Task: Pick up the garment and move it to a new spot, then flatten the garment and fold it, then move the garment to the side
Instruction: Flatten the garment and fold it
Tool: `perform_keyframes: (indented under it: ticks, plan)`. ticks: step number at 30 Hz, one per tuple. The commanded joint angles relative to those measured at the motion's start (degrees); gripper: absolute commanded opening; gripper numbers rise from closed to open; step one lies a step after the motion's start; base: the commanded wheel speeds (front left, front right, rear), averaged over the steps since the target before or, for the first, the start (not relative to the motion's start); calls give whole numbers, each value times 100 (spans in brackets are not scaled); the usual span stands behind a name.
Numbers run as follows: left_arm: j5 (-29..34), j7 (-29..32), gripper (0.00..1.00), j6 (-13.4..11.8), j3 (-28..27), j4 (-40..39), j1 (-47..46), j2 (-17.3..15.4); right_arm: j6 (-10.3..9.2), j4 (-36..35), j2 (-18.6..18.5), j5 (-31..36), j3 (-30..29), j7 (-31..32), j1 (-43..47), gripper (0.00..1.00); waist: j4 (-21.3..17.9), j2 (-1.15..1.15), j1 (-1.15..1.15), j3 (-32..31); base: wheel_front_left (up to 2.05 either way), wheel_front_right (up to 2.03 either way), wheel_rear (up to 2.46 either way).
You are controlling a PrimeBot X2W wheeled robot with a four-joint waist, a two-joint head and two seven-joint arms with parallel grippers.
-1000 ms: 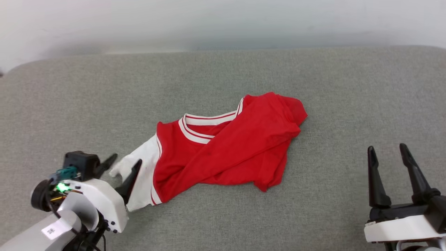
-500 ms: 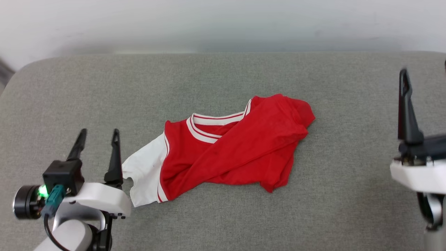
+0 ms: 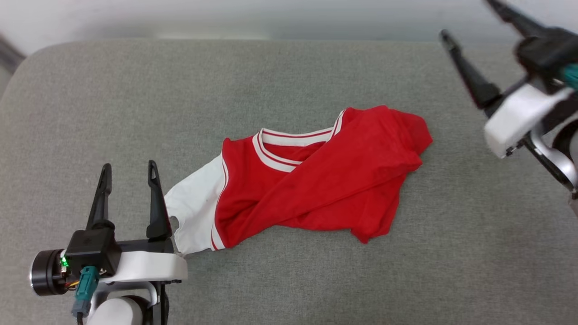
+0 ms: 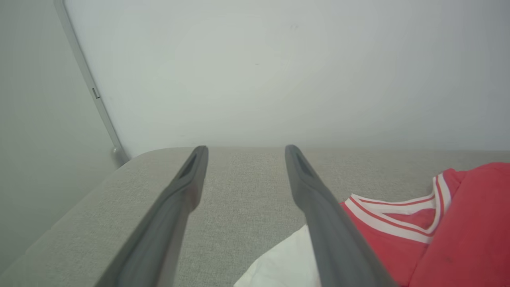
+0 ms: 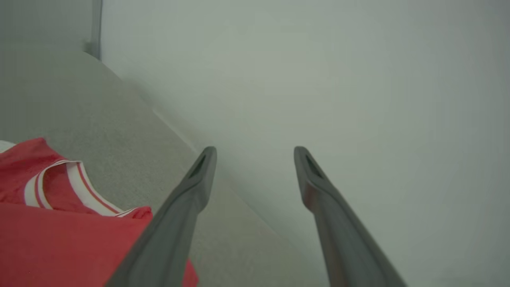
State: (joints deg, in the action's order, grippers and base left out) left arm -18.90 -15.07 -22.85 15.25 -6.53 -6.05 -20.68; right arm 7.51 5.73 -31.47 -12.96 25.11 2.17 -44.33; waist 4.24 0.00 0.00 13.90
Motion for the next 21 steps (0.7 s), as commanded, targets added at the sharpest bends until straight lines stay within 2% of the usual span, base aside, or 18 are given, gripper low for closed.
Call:
perform_keyframes:
  ticks: [1,5,8,11,15,21]
  plan:
    - [126,-14,100,105,-97,-2,47,148,-3,86,-212,-431,541,535,-306,100,84,0,0,138,0,0,0]
    - [430,-14,100,434,-334,60,-23,539,-4,171,-777,-1692,1866,2229,-1210,100,193,0,0,377,0,0,0]
    - [627,-14,100,689,-477,107,-148,793,-4,239,-971,-2469,2578,3292,-1774,100,284,0,0,597,0,0,0]
    - [809,-14,100,908,-590,133,-254,1036,-4,368,-1049,-2996,3069,4026,-2240,100,383,0,0,831,0,0,0]
    - [1007,-15,100,1179,-702,151,-431,1304,-4,675,-983,-3235,3602,4385,-2639,100,524,0,0,1144,0,0,0]
    - [1183,-15,100,1455,-855,190,-641,1576,-3,1223,-850,-3458,4375,4321,-2649,100,678,0,0,1461,0,0,0]
